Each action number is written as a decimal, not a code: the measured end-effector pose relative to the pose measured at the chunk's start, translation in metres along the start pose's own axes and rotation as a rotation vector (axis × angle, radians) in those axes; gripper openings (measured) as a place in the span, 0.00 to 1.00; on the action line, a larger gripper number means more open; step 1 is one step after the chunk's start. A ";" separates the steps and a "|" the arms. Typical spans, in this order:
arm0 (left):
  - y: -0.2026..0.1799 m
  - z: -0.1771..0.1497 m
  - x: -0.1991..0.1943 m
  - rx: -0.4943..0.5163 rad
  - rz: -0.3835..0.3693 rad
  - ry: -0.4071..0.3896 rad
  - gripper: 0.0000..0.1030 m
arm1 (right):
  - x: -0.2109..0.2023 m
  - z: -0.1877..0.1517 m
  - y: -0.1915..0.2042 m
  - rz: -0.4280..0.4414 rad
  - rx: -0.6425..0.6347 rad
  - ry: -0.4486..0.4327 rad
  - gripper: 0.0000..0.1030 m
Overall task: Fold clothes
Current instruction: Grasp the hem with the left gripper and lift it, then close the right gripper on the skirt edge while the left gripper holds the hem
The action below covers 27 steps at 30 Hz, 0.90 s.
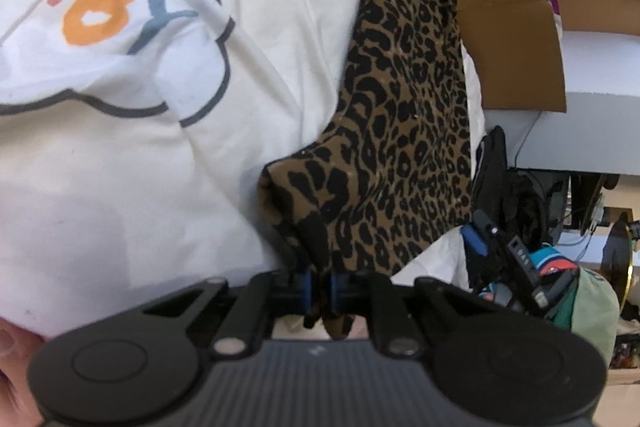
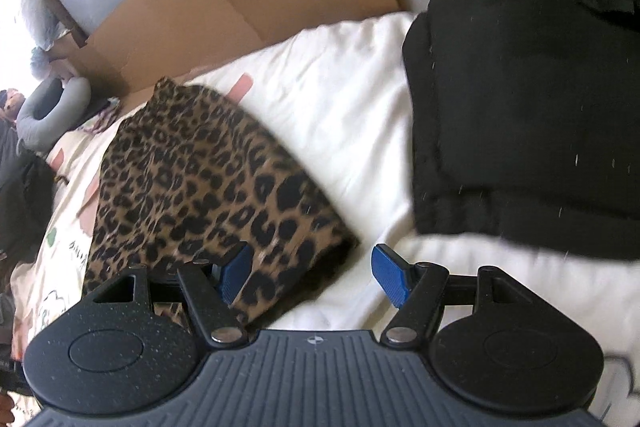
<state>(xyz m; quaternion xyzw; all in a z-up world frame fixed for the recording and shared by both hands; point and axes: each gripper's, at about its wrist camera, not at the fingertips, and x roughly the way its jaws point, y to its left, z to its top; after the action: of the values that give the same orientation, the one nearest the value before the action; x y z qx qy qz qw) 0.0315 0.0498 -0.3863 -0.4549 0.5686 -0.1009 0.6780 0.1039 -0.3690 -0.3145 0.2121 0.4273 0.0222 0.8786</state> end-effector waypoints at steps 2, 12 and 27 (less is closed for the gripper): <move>0.000 0.001 0.001 0.005 0.004 0.002 0.08 | 0.006 0.007 -0.001 0.010 -0.015 0.010 0.47; -0.001 0.002 0.004 0.019 0.020 0.013 0.08 | 0.038 0.031 -0.001 0.025 -0.066 0.079 0.44; -0.001 0.004 0.000 0.031 0.028 0.024 0.08 | 0.069 0.049 -0.005 0.119 -0.044 0.183 0.41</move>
<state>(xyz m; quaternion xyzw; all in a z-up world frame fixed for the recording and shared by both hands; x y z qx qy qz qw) 0.0355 0.0515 -0.3858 -0.4351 0.5816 -0.1055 0.6792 0.1840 -0.3761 -0.3407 0.2147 0.4920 0.1031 0.8374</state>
